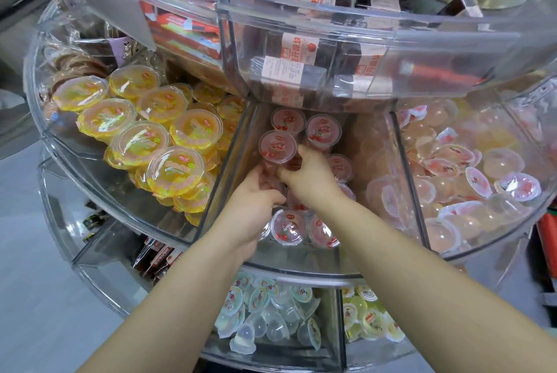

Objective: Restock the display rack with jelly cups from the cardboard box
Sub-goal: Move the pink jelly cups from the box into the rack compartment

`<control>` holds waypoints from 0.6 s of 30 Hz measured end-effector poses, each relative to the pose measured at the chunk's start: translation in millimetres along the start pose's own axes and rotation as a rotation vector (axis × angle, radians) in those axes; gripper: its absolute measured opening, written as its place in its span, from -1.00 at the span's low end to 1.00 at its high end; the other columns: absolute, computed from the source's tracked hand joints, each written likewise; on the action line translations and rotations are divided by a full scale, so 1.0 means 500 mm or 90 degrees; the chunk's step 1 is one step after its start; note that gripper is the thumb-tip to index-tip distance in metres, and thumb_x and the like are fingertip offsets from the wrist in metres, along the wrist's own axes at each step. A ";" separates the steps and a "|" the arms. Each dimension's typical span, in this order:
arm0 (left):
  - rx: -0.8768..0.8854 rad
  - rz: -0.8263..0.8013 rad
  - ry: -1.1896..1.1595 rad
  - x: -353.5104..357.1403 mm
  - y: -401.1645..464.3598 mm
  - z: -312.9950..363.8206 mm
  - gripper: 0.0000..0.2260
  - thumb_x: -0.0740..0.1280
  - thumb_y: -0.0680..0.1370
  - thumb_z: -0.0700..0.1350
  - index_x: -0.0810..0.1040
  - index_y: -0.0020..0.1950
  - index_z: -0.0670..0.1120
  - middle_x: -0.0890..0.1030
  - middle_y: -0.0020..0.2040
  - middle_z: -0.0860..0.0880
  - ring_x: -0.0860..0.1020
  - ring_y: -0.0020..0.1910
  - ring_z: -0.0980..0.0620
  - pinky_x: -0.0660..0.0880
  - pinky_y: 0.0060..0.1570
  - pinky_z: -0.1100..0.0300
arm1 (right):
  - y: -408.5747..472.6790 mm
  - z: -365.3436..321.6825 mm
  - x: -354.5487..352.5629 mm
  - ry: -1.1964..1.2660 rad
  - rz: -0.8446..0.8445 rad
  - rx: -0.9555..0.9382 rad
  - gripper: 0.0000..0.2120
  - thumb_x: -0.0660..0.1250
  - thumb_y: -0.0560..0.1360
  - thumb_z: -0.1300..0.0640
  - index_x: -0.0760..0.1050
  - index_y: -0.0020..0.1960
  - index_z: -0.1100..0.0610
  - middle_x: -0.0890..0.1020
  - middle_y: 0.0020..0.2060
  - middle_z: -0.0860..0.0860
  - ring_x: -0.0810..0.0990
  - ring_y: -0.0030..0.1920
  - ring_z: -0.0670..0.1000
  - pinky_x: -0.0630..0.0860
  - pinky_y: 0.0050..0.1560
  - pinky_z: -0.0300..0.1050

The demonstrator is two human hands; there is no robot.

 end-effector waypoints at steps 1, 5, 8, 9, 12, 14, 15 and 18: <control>0.006 -0.005 -0.012 -0.001 -0.005 0.004 -0.51 0.15 0.45 -0.48 0.43 0.28 -0.09 0.63 0.03 -0.02 0.57 0.05 0.09 0.47 0.07 0.25 | -0.002 0.005 0.000 0.002 -0.015 0.018 -0.57 0.42 0.39 0.17 0.46 0.23 0.21 0.61 0.12 0.13 0.56 0.15 0.11 0.48 0.19 0.03; 0.038 -0.015 -0.055 -0.014 -0.048 0.029 -0.50 0.17 0.50 -0.46 0.37 0.31 0.01 0.51 0.08 0.21 0.53 0.03 0.30 0.46 0.01 0.36 | -0.039 0.023 -0.029 0.035 -0.063 0.056 -0.47 0.41 0.40 0.27 0.37 0.34 0.21 0.57 0.16 0.12 0.55 0.18 0.07 0.49 0.21 -0.02; 0.072 -0.001 -0.020 -0.038 -0.107 0.043 -0.53 0.28 0.52 -0.31 0.36 0.36 0.06 0.47 0.25 0.19 0.51 0.18 0.21 0.43 0.13 0.18 | -0.094 0.014 -0.061 0.096 -0.102 0.048 -0.55 0.37 0.42 0.33 0.42 0.28 0.16 0.58 0.05 0.07 0.60 -0.03 -0.03 0.56 0.00 -0.22; 0.098 0.015 -0.014 -0.049 -0.130 0.046 -0.60 0.30 0.51 -0.27 0.44 0.28 0.08 0.53 0.22 0.17 0.54 0.15 0.20 0.45 0.10 0.20 | -0.113 0.005 -0.071 0.117 -0.102 0.039 -0.59 0.37 0.42 0.33 0.45 0.25 0.15 0.60 0.01 0.06 0.60 -0.08 -0.05 0.56 -0.03 -0.26; 0.197 0.114 -0.025 -0.087 -0.205 0.045 -0.74 0.34 0.48 -0.25 0.56 0.07 0.06 0.65 0.03 0.11 0.60 0.00 0.19 0.51 -0.05 0.34 | -0.171 -0.043 -0.079 0.171 -0.104 -0.022 -0.79 0.38 0.44 0.30 0.54 0.03 0.08 0.63 -0.13 0.01 0.58 -0.14 -0.09 0.54 -0.13 -0.37; 0.248 0.213 -0.022 -0.123 -0.259 0.023 -0.73 0.32 0.48 -0.31 0.60 -0.04 0.07 0.67 -0.10 0.11 0.60 -0.10 0.20 0.49 -0.09 0.44 | -0.216 -0.084 -0.055 0.206 -0.148 -0.074 -0.83 0.37 0.45 0.27 0.58 -0.05 0.02 0.62 -0.22 -0.02 0.55 -0.21 -0.12 0.51 -0.17 -0.38; 0.256 0.264 -0.008 -0.145 -0.288 0.000 -0.69 0.31 0.49 -0.32 0.61 -0.09 0.11 0.67 -0.13 0.12 0.59 -0.12 0.20 0.47 -0.09 0.46 | -0.243 -0.103 -0.032 0.219 -0.189 -0.102 -0.84 0.37 0.45 0.25 0.59 -0.07 0.00 0.61 -0.25 -0.04 0.54 -0.24 -0.12 0.49 -0.18 -0.37; 0.213 0.411 0.040 -0.205 -0.376 -0.119 -0.66 0.31 0.52 -0.27 0.59 -0.11 0.22 0.64 -0.13 0.17 0.56 -0.14 0.24 0.44 -0.10 0.49 | -0.331 -0.126 0.072 0.237 -0.357 -0.157 -0.83 0.37 0.46 0.24 0.60 -0.09 -0.02 0.59 -0.29 -0.11 0.52 -0.24 -0.10 0.48 -0.19 -0.36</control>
Point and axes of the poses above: each hand's wrist, its own y-axis towards the middle knuckle, its own x-axis out of the palm, z = x × y, the point moved 7 cm from there along y, towards the middle knuckle
